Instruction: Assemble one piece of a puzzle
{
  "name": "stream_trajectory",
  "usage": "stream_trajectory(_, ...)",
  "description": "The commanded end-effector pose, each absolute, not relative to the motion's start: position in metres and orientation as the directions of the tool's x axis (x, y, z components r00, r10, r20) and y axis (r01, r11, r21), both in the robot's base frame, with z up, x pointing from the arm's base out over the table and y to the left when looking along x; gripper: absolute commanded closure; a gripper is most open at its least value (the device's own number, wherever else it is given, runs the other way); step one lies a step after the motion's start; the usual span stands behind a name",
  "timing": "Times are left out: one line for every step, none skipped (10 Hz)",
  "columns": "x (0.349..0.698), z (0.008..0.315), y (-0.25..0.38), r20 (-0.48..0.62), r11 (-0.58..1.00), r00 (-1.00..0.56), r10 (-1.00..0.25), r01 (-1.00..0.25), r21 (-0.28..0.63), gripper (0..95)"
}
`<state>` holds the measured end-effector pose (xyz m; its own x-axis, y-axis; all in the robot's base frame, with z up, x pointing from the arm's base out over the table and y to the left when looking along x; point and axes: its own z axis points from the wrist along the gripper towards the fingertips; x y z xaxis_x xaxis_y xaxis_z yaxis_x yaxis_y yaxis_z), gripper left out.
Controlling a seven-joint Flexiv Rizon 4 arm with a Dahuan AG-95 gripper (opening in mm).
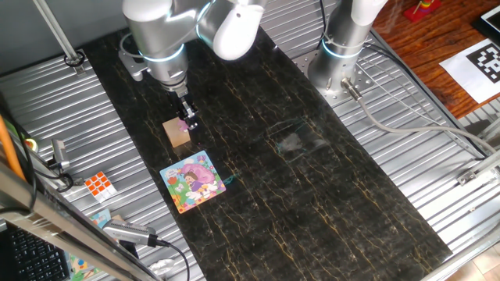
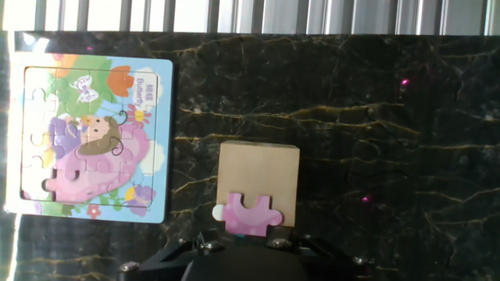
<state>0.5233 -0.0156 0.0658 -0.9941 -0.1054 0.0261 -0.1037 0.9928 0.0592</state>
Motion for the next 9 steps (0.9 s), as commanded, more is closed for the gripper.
stream_trajectory(0.524,0.065,-0.016,0.024,0.993,-0.994,-0.103,-0.102,0.058,76.0)
stream_trajectory(0.524,0.065,-0.016,0.022,0.993,-0.994,-0.103,-0.101,0.058,76.0)
stream_trajectory(0.524,0.065,-0.016,0.022,0.993,-0.995,-0.102,-0.101,0.058,76.0)
stream_trajectory(0.524,0.065,-0.016,0.021,0.993,-0.994,-0.104,-0.102,0.059,76.0)
stream_trajectory(0.524,0.065,-0.016,0.021,0.992,-0.994,-0.108,-0.106,0.063,76.0)
stream_trajectory(0.524,0.066,-0.016,0.020,0.992,-0.994,-0.108,-0.107,0.064,76.0)
stream_trajectory(0.523,0.069,-0.015,0.025,0.992,-0.994,-0.109,-0.108,0.067,76.0)
stream_trajectory(0.521,0.073,-0.014,0.023,0.991,-0.993,-0.114,-0.112,0.077,76.0)
stream_trajectory(0.516,0.078,-0.013,0.030,0.990,-0.993,-0.118,-0.116,0.077,76.0)
